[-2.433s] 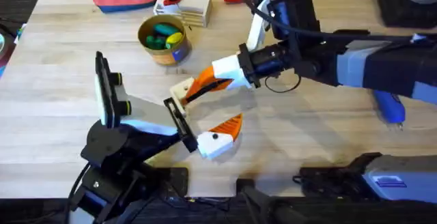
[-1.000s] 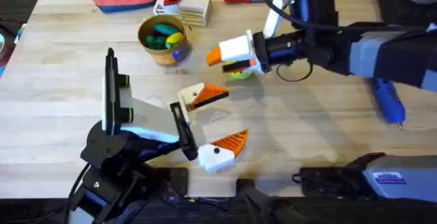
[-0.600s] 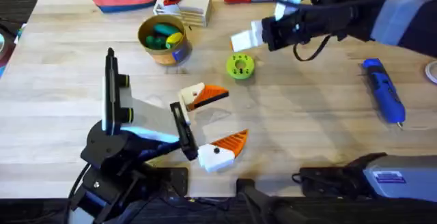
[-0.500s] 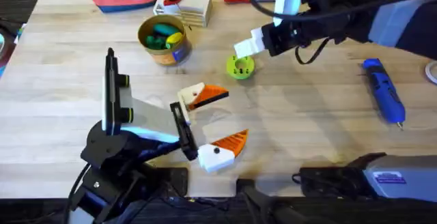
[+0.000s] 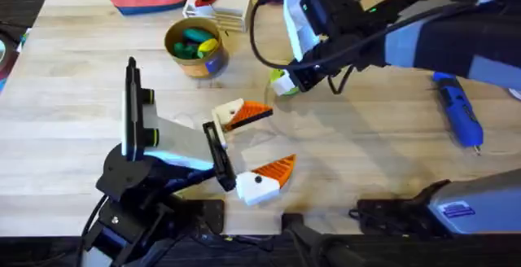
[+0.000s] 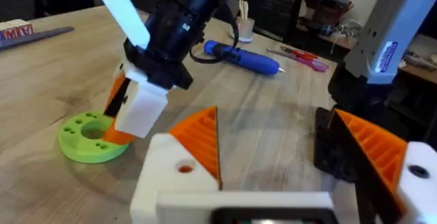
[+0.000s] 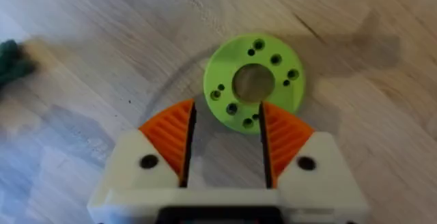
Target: Pick up the gripper from the table and insert it into the empty holder that is missing its gripper. Then pick up a screw, insert it into the mounting hole, and use the screwdriver to tighten it. Finally, clean up the table by picking up the vegetable and placing it into the bucket.
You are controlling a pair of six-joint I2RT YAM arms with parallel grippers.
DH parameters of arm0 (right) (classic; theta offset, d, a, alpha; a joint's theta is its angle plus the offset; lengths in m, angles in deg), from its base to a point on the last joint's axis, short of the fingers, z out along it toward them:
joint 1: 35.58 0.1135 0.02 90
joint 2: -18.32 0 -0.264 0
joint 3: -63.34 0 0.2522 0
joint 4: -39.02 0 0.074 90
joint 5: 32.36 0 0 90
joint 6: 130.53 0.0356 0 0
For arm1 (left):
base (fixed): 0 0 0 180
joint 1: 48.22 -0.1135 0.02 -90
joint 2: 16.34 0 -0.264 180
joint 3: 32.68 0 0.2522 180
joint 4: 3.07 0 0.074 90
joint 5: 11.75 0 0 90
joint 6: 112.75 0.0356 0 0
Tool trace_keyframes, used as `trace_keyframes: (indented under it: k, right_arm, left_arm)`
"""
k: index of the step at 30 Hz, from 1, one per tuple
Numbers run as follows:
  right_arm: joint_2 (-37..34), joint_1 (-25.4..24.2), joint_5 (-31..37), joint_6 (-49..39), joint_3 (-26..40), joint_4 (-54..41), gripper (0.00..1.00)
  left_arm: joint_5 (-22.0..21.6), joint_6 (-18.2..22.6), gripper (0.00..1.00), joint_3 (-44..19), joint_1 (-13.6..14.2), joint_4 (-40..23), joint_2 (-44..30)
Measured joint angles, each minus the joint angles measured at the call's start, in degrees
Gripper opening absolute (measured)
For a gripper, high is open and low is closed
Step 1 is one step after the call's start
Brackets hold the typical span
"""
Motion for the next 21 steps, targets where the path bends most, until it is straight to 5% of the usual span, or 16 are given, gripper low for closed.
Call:
trace_keyframes:
  k: [9, 17, 21]
  right_arm:
    - [-1.9, 0.8, 2.3, -0.2, 0.0, 0.9, 0.357]
    - [-2.4, 0.8, 2.2, -0.2, 0.0, 1.0, 0.335]
    - [-3.3, 0.7, 2.1, -0.2, 0.1, 1.4, 0.17]
  left_arm:
    - [0.0, 0.0, 0.986, 0.0, 0.0, 0.0, 0.0]
    - [0.0, 0.0, 0.985, 0.0, 0.0, 0.0, 0.0]
    - [0.0, 0.0, 0.985, 0.0, 0.0, 0.0, 0.0]
